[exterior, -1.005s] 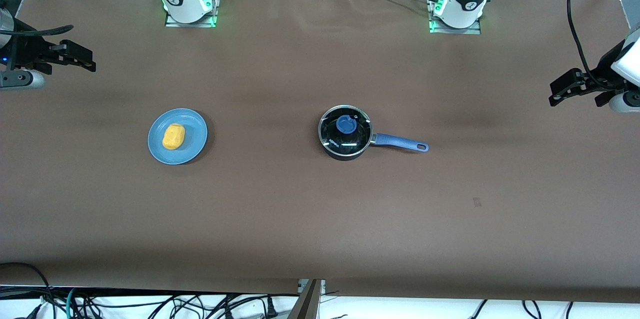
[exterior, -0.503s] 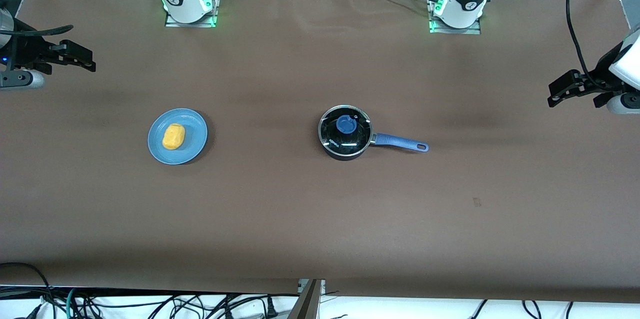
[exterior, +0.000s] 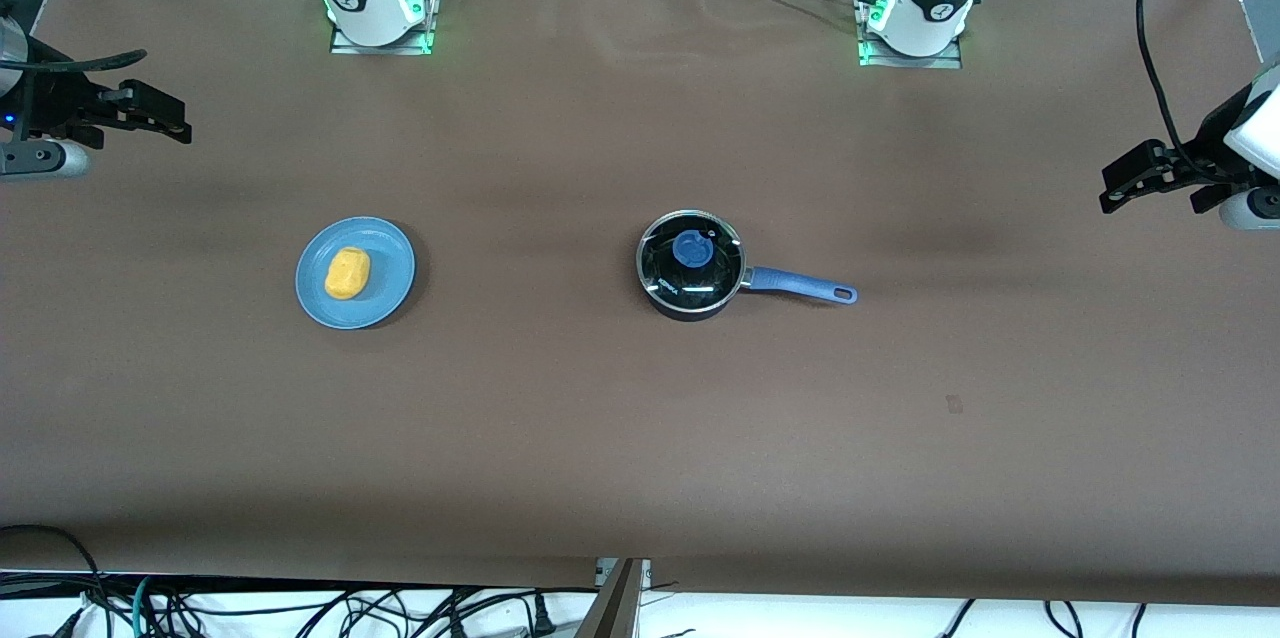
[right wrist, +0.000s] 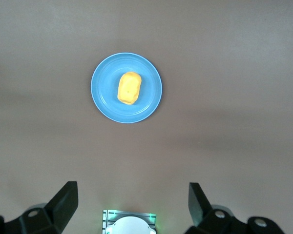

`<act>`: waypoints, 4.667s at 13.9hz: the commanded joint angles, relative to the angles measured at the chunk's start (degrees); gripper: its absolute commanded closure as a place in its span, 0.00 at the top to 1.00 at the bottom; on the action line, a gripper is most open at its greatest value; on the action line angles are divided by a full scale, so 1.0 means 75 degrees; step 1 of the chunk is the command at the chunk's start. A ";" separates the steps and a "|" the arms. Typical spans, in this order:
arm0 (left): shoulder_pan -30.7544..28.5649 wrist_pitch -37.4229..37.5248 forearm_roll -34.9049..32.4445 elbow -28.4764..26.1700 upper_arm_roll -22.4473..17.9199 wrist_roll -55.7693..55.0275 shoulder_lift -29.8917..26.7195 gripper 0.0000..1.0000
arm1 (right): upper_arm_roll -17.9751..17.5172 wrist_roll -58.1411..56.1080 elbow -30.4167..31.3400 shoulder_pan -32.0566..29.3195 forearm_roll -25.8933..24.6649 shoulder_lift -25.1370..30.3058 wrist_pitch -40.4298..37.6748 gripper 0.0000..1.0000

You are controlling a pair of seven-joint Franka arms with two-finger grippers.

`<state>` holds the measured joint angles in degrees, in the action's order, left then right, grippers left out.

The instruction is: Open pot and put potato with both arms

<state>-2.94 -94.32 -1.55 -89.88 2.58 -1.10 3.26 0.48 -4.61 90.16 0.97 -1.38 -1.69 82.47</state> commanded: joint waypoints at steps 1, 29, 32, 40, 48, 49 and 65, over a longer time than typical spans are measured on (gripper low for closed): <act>-0.0041 0.0154 -0.0004 0.0160 0.0054 -0.0018 0.0139 1.00 | -0.0053 0.0065 0.0026 -0.0070 -0.0016 0.0061 0.0020 1.00; -0.0111 0.0459 0.0031 0.0043 0.0019 -0.0217 0.0175 1.00 | -0.0123 0.0076 -0.0185 0.0094 -0.0004 -0.0759 0.0067 1.00; -0.0111 0.0459 0.0055 0.0042 0.0019 -0.0217 0.0175 1.00 | -0.0123 0.0065 -0.0173 0.0117 0.0020 -0.0888 0.0043 1.00; -0.0322 0.0658 0.0828 -0.0437 0.0042 -0.0334 0.0128 1.00 | -0.0123 0.0065 -0.0103 0.0339 -0.0027 -0.2105 0.1294 1.00; -0.0217 -0.0300 0.0840 -0.1082 0.1621 -0.2932 0.0221 1.00 | -0.0123 0.2274 0.0762 0.0609 0.0008 -0.3325 0.3357 1.00; -0.0205 -0.0558 0.0840 -0.1117 0.1972 -0.3353 0.0384 1.00 | -0.0123 0.2801 0.0938 0.0644 -0.0004 -0.3407 0.3615 1.00; 0.1951 -0.4779 -0.1598 -0.0989 0.3476 -1.0225 0.3818 1.00 | -0.0053 0.5315 0.2709 0.0574 0.0043 -0.3361 0.5034 1.00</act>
<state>11.55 -129.72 -11.66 -98.95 28.99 -76.49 30.65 0.14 34.30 107.74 5.43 -1.29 -28.48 118.29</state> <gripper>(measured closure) 0.000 0.000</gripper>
